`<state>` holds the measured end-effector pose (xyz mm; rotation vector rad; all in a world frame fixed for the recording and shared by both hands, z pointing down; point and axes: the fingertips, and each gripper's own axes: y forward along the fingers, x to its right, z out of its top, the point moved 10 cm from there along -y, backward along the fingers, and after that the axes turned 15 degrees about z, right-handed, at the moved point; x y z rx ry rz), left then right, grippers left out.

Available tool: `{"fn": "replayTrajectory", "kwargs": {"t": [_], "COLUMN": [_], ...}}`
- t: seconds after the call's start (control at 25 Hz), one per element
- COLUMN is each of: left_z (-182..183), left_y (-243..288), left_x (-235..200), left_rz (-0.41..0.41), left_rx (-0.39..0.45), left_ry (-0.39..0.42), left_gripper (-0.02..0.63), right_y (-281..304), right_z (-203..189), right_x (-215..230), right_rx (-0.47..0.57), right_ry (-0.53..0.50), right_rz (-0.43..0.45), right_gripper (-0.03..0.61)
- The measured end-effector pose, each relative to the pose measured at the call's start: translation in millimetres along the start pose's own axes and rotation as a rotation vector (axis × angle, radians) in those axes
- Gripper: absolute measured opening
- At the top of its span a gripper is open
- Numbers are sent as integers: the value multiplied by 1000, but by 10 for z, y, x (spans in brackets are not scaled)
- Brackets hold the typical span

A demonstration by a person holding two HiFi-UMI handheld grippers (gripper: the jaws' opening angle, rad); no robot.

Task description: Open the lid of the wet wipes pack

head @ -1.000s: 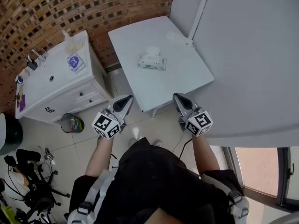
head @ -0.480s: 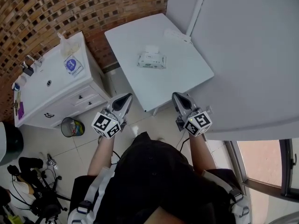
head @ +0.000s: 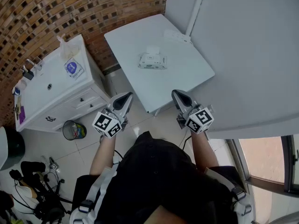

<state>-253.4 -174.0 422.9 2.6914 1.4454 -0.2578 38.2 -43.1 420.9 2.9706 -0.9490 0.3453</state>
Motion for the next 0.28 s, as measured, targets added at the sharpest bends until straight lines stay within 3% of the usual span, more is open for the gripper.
{"fn": "replayTrajectory", "kwargs": {"t": [0.28], "left_z": [37], "left_y": [23], "left_x": [13], "left_rz": [-6], "left_rx": [-11], "left_ry": [-4], "left_gripper": [2], "right_y": [20], "right_z": [17], "right_x": [60], "right_rx": [-1], "right_ry": [-7], "right_rz": [9], "right_gripper": [5]}}
